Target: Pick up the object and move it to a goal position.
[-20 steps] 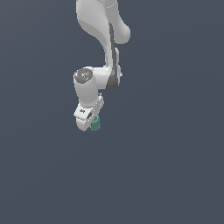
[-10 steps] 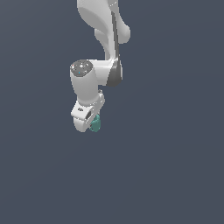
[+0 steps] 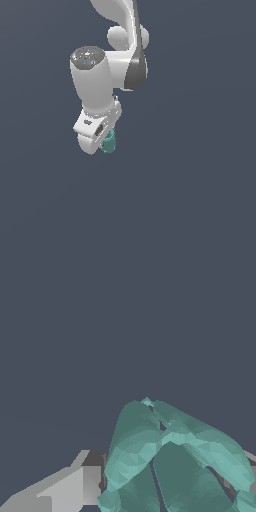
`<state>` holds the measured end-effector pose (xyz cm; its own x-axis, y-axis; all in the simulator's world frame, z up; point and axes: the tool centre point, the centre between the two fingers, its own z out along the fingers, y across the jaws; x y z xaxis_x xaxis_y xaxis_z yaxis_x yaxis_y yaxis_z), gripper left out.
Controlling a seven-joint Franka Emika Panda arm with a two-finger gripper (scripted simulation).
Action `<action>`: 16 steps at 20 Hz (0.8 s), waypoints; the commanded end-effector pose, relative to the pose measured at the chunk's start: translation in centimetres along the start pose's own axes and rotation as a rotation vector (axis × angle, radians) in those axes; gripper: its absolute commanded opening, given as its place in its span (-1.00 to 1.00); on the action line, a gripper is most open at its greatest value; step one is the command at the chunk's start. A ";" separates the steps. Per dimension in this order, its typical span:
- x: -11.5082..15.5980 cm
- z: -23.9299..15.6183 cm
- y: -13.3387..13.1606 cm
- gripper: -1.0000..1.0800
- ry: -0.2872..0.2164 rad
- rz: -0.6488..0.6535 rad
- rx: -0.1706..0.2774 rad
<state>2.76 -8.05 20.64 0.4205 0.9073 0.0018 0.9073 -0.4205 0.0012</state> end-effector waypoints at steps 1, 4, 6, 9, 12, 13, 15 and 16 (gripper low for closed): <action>0.8 -1.7 0.9 -1.00 0.000 0.000 0.001; 1.6 -3.5 2.0 -1.00 0.000 0.001 0.001; 2.1 -4.6 2.7 -1.00 0.000 0.001 0.001; 2.8 -6.2 3.6 -1.00 -0.001 0.001 0.001; 3.5 -7.6 4.5 -1.00 -0.001 0.001 0.001; 3.7 -8.0 4.7 -1.00 -0.001 0.001 0.001; 4.1 -8.9 5.2 -1.00 -0.001 0.001 0.001; 4.3 -9.3 5.5 -1.00 -0.001 0.001 0.001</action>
<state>9.05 -6.60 29.28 0.4212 0.9070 0.0013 0.9070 -0.4212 0.0003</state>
